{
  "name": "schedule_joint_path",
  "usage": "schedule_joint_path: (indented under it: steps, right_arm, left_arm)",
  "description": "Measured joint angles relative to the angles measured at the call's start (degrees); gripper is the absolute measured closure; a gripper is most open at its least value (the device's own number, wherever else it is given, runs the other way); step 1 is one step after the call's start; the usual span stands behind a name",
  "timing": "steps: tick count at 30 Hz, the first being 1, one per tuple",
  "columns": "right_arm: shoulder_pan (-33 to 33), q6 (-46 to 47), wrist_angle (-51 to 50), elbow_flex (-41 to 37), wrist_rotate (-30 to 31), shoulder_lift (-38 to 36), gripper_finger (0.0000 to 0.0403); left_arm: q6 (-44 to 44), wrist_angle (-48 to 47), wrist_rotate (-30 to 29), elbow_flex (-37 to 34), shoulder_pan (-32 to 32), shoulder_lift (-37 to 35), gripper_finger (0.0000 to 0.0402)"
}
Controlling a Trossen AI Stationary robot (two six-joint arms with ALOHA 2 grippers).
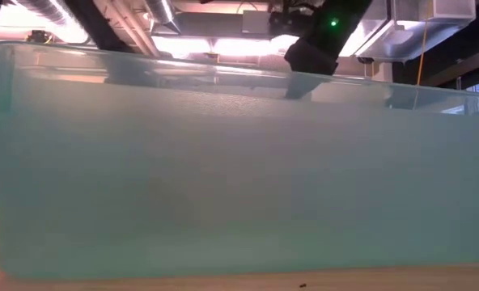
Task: Pick & Place Kitchen Items
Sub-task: Put the wooden spatula into the transparent bin
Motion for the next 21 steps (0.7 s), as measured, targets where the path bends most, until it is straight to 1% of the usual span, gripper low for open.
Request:
schedule_joint_path:
  steps: [3,4,5,6,7,8,11,16,21]
  right_arm:
    - [1.0,2.0,-2.4,0.0,2.7,0.0,0.0402]
    - [1.2,2.9,-3.4,0.0,3.6,0.0,0.0402]
    - [1.5,3.9,-4.3,0.0,4.6,0.0,0.0402]
    - [1.6,5.1,-5.5,0.0,5.6,0.0,0.0402]
    - [1.7,6.2,-6.6,0.0,6.6,0.0,0.0402]
    - [2.0,7.5,-7.6,0.0,7.6,0.0,0.0402]
    - [2.5,10.8,-10.8,0.0,10.3,0.0,0.0402]
    - [3.5,14.5,-14.2,0.0,12.5,0.0,0.0402]
    - [4.5,15.8,-14.8,0.0,13.3,0.0,0.0402]
  left_arm:
    - [-1.8,-4.1,1.2,2.7,-2.7,2.0,0.0399]
    - [-2.3,-4.7,4.5,3.3,-3.6,2.4,0.0399]
    - [-2.5,-5.5,6.5,3.7,-5.0,3.0,0.0399]
    - [-2.3,-5.5,6.8,4.1,-6.0,3.2,0.0399]
    - [-2.7,-5.9,9.1,4.4,-6.9,3.6,0.0399]
    - [-3.2,-6.3,9.5,4.8,-7.7,3.9,0.0399]
    - [-5.4,-7.2,7.4,5.4,-11.0,4.6,0.0399]
    - [-7.3,-7.4,4.4,5.4,-15.9,4.8,0.0399]
    - [-8.9,-6.4,3.9,5.4,-20.5,4.8,0.0399]
